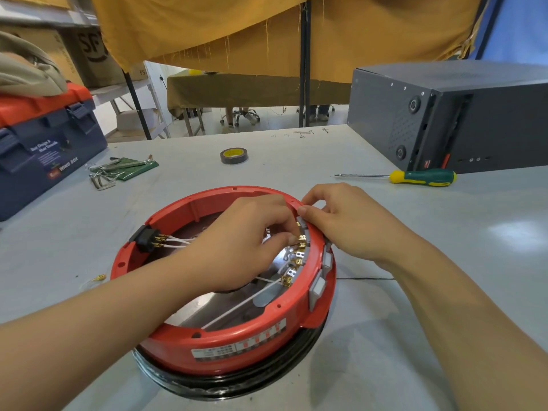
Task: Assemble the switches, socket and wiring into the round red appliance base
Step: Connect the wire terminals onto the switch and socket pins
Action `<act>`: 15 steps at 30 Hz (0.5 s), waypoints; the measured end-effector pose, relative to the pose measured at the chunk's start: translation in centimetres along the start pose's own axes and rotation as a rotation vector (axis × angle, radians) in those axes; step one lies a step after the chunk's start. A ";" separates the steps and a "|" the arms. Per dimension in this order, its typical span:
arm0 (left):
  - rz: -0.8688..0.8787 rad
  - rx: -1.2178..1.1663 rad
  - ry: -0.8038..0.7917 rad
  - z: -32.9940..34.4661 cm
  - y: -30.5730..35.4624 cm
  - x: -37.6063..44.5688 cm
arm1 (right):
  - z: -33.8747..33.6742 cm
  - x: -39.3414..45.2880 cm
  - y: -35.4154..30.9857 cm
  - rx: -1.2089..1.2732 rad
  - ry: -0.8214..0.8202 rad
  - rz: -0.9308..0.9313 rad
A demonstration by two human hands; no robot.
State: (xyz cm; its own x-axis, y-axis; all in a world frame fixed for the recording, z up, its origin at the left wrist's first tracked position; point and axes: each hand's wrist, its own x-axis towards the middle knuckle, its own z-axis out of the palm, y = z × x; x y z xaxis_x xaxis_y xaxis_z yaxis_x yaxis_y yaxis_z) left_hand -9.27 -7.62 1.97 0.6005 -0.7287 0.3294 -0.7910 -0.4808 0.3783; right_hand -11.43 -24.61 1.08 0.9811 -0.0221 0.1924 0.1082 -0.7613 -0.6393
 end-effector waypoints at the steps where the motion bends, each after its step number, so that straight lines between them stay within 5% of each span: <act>1: -0.001 -0.001 -0.002 0.0 0.0 0.0 | 0.0 0.0 0.0 0.003 -0.002 0.000; 15: -0.023 -0.013 -0.014 -0.1 -0.1 0.0 | 0.2 0.0 -0.1 -0.007 0.020 0.011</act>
State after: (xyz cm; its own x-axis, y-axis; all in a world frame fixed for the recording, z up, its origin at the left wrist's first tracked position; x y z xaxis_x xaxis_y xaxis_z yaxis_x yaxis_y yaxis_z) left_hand -9.17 -7.49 2.03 0.6169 -0.7242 0.3082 -0.7752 -0.4912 0.3973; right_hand -11.37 -24.36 0.99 0.9787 -0.0435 0.2007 0.0965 -0.7653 -0.6364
